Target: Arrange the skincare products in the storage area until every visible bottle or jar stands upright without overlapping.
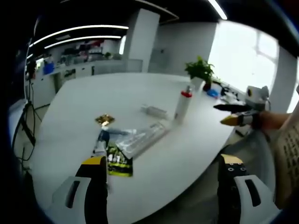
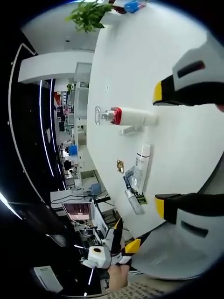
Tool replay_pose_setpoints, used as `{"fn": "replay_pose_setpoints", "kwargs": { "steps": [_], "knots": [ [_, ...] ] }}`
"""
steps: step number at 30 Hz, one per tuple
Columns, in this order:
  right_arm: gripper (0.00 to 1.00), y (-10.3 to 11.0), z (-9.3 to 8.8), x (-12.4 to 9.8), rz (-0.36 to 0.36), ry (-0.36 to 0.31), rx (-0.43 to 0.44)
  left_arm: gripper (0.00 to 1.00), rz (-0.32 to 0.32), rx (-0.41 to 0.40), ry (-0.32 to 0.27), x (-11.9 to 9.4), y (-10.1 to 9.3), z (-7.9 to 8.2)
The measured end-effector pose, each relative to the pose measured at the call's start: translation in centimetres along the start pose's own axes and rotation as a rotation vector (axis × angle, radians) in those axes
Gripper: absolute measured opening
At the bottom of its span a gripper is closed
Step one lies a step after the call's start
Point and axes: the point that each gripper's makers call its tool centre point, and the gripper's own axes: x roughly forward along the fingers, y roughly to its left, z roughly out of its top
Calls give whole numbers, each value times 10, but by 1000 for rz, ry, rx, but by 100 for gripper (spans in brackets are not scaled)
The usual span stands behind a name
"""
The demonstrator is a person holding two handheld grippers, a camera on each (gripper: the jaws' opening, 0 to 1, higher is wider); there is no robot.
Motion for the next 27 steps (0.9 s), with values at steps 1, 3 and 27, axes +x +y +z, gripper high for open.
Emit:
{"fn": "replay_pose_setpoints", "kwargs": {
  "steps": [1, 3, 27],
  "knots": [
    [75, 0, -1, 1, 7, 7, -3, 97, 0, 0, -1, 0, 0, 0],
    [72, 1, -2, 4, 16, 20, -13, 96, 2, -5, -4, 0, 1, 0],
    [71, 30, 15, 61, 209, 129, -245, 94, 3, -24, -36, 0, 8, 3]
  ]
}}
